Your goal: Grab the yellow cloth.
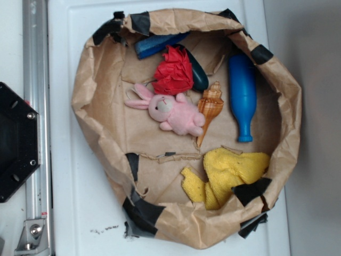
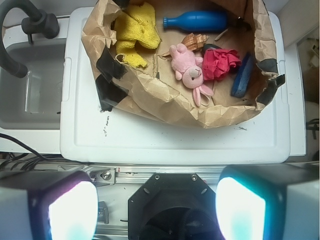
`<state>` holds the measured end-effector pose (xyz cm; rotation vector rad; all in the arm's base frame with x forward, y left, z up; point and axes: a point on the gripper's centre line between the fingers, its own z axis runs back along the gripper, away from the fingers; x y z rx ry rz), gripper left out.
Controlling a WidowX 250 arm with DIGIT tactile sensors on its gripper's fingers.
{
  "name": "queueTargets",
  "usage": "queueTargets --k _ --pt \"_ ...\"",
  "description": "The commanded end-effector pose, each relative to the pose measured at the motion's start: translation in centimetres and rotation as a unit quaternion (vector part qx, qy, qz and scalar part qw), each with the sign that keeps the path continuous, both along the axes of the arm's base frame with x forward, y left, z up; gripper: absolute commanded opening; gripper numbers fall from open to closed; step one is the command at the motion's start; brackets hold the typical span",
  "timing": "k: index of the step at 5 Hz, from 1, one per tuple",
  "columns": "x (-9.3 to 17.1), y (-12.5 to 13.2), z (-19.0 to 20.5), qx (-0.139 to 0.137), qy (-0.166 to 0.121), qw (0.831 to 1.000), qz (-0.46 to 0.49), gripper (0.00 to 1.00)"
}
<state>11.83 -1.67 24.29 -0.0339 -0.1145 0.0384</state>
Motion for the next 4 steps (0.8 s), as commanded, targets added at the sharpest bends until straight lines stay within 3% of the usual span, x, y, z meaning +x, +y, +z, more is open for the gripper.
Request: queueTargets --k 1,2,3,4 --pt "0.0 0.0 0.0 0.0 0.0 1.0 0.0 1.0" --pt "4.9 3.2 -1.5 0.019 -0.059 0.998 -0.025 1.0" --pt "9.3 4.3 -2.4 0.037 -0.113 0.992 -0.051 1.0" --pt "12.8 4.5 -3.6 0.024 -0.151 0.983 -0.102 1.0"
